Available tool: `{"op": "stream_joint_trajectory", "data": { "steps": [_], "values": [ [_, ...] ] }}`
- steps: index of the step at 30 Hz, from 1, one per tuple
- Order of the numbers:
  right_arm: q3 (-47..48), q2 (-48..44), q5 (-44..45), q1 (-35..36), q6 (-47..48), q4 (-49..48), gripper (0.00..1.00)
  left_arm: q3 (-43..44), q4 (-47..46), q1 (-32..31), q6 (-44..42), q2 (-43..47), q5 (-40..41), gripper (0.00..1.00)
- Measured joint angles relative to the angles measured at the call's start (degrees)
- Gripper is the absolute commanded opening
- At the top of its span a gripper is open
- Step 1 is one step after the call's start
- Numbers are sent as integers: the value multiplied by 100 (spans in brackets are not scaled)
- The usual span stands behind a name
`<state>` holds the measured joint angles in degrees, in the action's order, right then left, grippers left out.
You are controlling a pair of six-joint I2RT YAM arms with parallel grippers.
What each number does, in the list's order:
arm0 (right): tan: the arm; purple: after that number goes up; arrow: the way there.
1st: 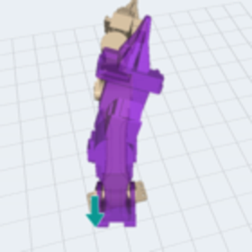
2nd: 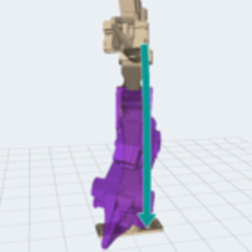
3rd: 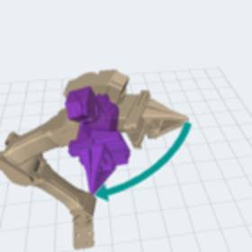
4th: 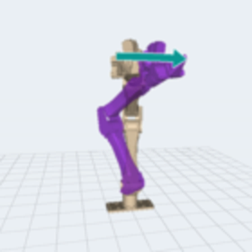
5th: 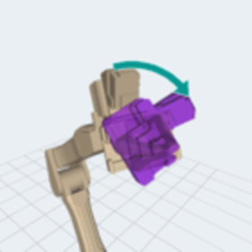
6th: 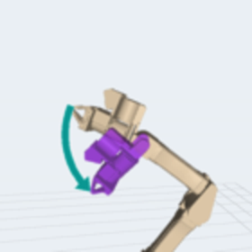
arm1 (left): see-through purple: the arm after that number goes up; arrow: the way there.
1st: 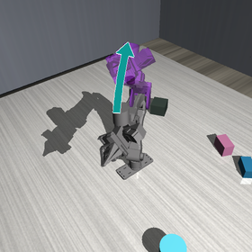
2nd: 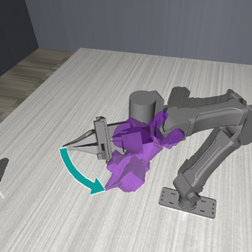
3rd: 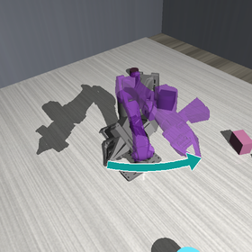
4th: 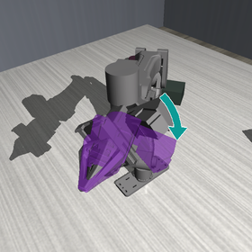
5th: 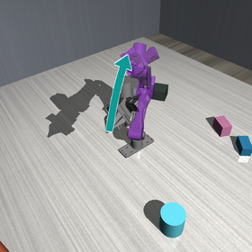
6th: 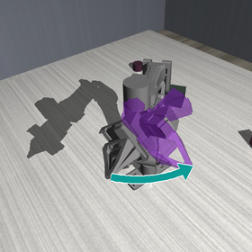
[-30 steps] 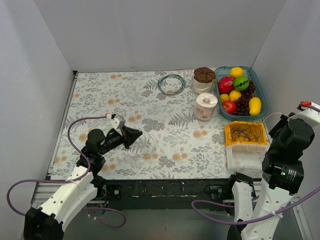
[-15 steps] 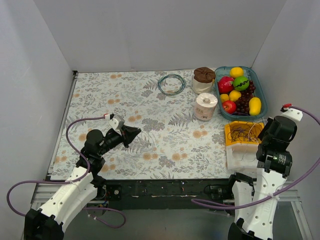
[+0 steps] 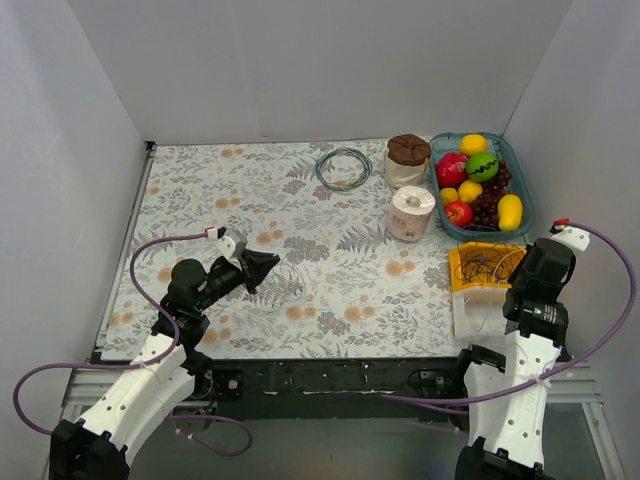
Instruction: Untangle the cables
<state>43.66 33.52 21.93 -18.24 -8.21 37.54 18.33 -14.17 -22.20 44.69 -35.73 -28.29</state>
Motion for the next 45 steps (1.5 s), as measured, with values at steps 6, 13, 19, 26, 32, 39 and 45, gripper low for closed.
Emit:
{"op": "stream_joint_trajectory", "data": {
  "steps": [6,13,19,26,32,39,45],
  "values": [
    [-634,-81,-437,0,577,-437,1,-9,-2,33,-22,66,31,0],
    [-831,-39,-909,-44,1113,-772,1,-9,0,90,-37,90,70,0],
    [-833,28,-72,-55,140,-625,1,-11,-2,109,-37,149,70,0],
    [-1019,-1029,774,-79,-2002,-501,1,-17,0,111,-35,166,68,0],
    [-1231,-321,1010,-81,-3388,120,1,-17,4,114,-35,221,68,0],
    [-1615,-214,1119,-83,-4599,304,1,-17,20,114,-35,223,68,0],
    [-1731,98,1106,-109,-4885,273,11,-20,44,140,-37,223,72,0]
  ]
}}
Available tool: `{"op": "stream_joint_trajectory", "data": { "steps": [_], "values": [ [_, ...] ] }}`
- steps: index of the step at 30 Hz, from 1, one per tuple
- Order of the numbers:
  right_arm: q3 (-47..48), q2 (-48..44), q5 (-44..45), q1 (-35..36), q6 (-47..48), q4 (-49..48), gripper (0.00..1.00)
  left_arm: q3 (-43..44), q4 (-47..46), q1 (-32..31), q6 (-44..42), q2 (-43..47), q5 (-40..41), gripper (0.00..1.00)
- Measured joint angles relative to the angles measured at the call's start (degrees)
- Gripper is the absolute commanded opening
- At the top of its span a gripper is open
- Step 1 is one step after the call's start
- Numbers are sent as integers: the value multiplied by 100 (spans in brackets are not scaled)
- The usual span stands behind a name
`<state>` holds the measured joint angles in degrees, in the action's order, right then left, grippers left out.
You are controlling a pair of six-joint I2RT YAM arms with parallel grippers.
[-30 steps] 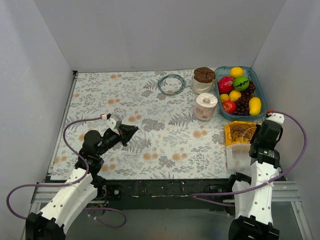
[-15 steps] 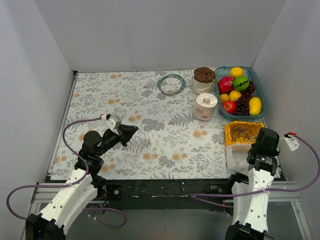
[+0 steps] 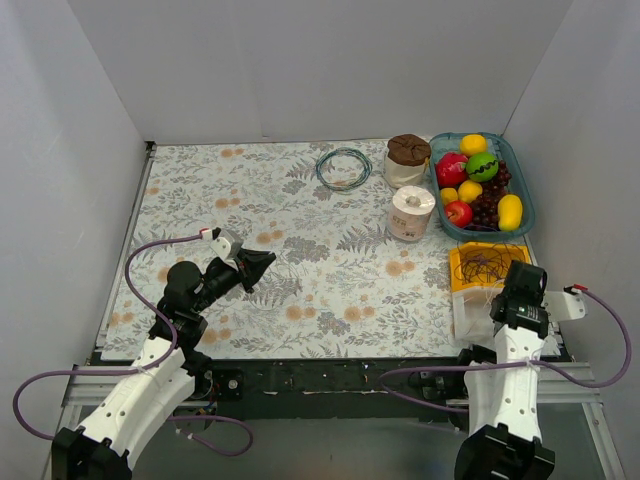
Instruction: Untangle the cables
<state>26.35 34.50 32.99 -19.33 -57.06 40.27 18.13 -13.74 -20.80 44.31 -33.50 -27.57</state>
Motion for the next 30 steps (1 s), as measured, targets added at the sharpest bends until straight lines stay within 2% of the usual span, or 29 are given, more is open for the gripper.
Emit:
{"op": "stream_joint_trajectory", "data": {
  "steps": [2,3,5,6,7,9,22,27,30],
  "values": [
    [0,175,-22,-17,9,-13,27,2,0,7,0,0,0,0],
    [2,240,-28,-22,7,-13,42,2,0,7,0,0,0,0],
    [17,339,-48,-35,2,-11,57,0,0,7,0,0,0,0],
    [28,382,-57,-48,26,-9,78,0,0,7,0,0,0,0],
    [42,411,-68,-59,50,-9,85,0,2,7,0,0,0,0],
    [83,424,-105,-76,136,-17,92,0,0,7,0,0,0,0],
    [1126,680,-146,-107,1062,120,96,2,0,9,0,-4,4,0],
    [1185,544,-122,-107,1185,350,95,2,0,9,0,-4,4,0],
    [1333,450,-74,-107,1360,431,90,2,2,9,0,-4,4,0]
  ]
}}
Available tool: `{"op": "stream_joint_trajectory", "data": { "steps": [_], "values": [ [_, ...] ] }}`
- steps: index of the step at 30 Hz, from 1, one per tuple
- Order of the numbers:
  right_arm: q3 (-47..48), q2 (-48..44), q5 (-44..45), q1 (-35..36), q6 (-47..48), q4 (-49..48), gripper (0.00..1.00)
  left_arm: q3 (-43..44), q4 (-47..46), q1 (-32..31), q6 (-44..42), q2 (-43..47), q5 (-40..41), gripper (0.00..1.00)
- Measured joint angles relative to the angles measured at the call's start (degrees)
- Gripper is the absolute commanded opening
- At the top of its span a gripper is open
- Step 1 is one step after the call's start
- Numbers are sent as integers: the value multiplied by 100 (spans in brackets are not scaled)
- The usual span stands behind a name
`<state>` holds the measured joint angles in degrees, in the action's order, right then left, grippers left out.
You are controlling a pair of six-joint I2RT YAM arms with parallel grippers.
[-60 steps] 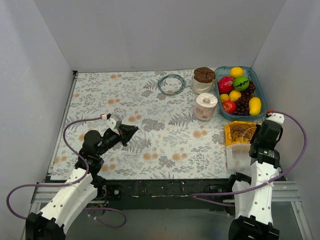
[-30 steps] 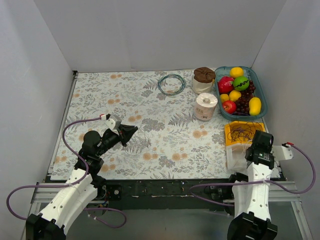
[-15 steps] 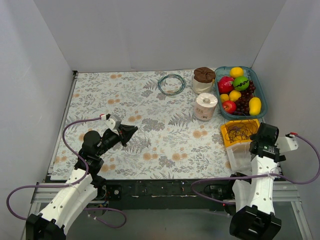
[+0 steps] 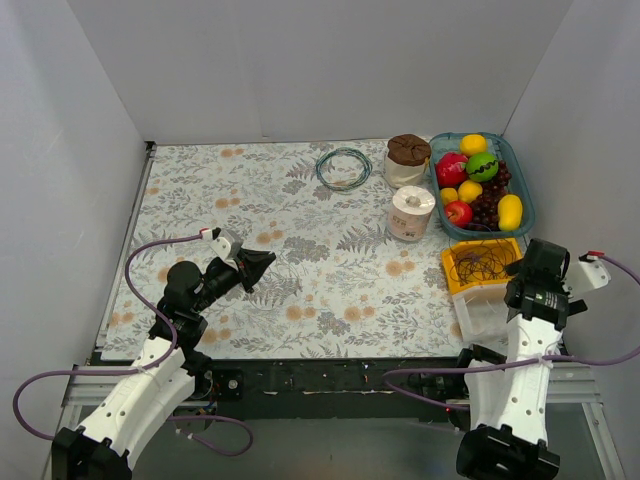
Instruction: Untangle the cables
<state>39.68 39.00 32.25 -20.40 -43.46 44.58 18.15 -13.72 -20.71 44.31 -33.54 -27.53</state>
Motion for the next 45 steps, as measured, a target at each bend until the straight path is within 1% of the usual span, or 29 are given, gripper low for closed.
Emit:
{"op": "stream_joint_trajectory", "data": {
  "steps": [2,5,8,10,12,13,15,18,20,22,25,28,31,35,39,43,44,45],
  "values": [
    [199,-7,-31,0,308,-70,89,0,0,0,0,2,0,0],
    [505,17,-581,-15,1178,-586,88,0,-2,0,7,2,0,0],
    [901,179,-1639,-13,2050,-1209,88,0,-7,0,55,7,-13,0],
    [1207,363,-2579,35,2546,-1537,87,0,-9,0,92,24,-81,0],
    [1480,575,-3445,229,2933,-1829,86,2,-28,0,116,61,-223,0],
    [1593,695,-3803,459,3110,-1945,86,11,-42,0,118,90,-332,0],
    [1707,872,-4446,1167,3462,-2175,83,96,-59,4,133,157,-656,0],
    [1714,1038,-5154,2688,3829,-2378,79,389,-94,4,155,205,-1307,0],
    [1716,1207,-5462,3674,3974,-2518,79,647,-90,2,160,208,-1718,0],
    [1722,1425,-5611,4540,4072,-2684,78,931,0,2,149,166,-2098,0],
    [1801,1950,-5731,5740,4194,-2927,75,1379,225,2,103,2,-2424,0],
    [2033,2546,-5914,6529,4295,-3073,74,1716,472,4,105,-173,-2564,0],
    [2085,2811,-6118,6811,4308,-3399,74,1965,686,4,157,-326,-2658,0],
    [2055,2846,-6240,6898,4234,-3976,73,2131,863,4,199,-431,-2868,0],
    [2044,2940,-6332,6918,4214,-4452,65,2275,1106,4,120,-496,-3097,0],
    [2041,3132,-6424,6920,4223,-4669,59,2520,1292,4,35,-581,-3228,0],
    [2039,3176,-6437,6922,4227,-4677,58,2566,1329,4,15,-588,-3246,0],
    [2017,3206,-6446,6924,4225,-4712,53,2605,1351,4,0,-599,-3257,0]
  ]
}}
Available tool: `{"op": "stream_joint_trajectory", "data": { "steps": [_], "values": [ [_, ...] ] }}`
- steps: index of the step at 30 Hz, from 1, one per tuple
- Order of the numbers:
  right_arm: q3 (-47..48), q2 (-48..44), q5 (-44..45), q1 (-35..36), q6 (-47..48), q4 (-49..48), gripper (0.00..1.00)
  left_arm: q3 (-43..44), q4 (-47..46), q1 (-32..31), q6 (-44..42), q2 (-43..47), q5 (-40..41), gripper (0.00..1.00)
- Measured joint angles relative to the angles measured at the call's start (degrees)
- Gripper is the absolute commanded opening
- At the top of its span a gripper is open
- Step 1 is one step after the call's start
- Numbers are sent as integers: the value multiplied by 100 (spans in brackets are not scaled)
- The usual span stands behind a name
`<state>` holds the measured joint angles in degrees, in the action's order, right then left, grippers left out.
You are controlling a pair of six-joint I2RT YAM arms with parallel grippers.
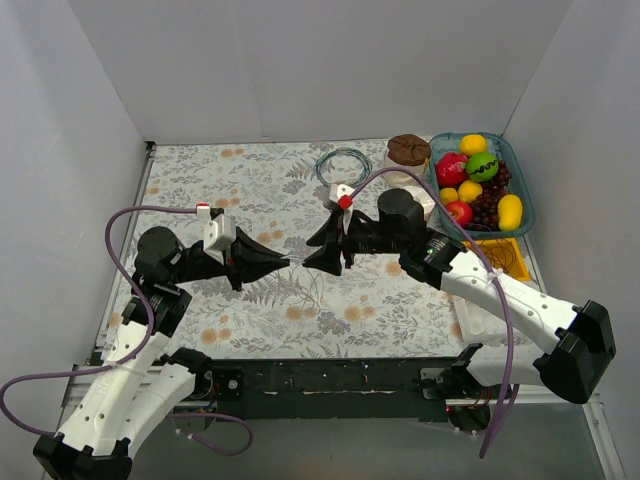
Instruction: Untangle the cables
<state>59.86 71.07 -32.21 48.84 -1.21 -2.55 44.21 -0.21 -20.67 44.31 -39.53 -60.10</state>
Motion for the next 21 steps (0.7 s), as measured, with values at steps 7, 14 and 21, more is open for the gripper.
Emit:
{"op": "stream_joint_trajectory", "data": {
  "steps": [7,14,21],
  "values": [
    [-275,9,-103,0,-125,-273,49,55,107,0,-39,-13,-55,0],
    [-348,199,-96,151,-367,-717,30,55,157,0,-26,-39,-46,0],
    [-345,188,546,190,-452,-616,1,55,280,0,-9,-24,96,0]
  ]
}}
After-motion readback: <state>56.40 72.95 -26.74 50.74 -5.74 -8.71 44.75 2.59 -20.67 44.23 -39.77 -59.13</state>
